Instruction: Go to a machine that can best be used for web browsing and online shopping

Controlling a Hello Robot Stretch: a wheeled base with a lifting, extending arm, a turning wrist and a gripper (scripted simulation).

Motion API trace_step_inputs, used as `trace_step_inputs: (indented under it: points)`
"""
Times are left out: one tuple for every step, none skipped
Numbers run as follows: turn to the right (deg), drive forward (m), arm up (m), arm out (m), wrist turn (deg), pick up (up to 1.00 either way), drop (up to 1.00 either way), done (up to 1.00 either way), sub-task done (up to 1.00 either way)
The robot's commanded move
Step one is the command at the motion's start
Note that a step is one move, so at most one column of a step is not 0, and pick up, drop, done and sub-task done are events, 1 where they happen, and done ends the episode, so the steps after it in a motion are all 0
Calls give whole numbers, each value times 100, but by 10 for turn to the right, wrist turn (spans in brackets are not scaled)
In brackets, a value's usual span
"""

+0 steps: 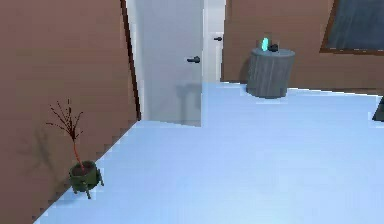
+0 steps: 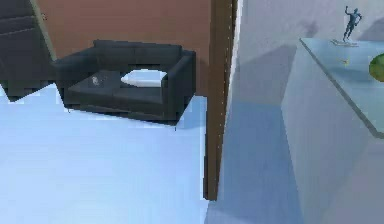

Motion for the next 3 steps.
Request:
trace_step_inputs:
  points:
    - [120, 0, 0, 0, 0, 0, 0, 0, 0]
    - [0, 100, 0, 0, 0, 0, 0, 0, 0]
    - [0, 100, 0, 0, 0, 0, 0, 0, 0]
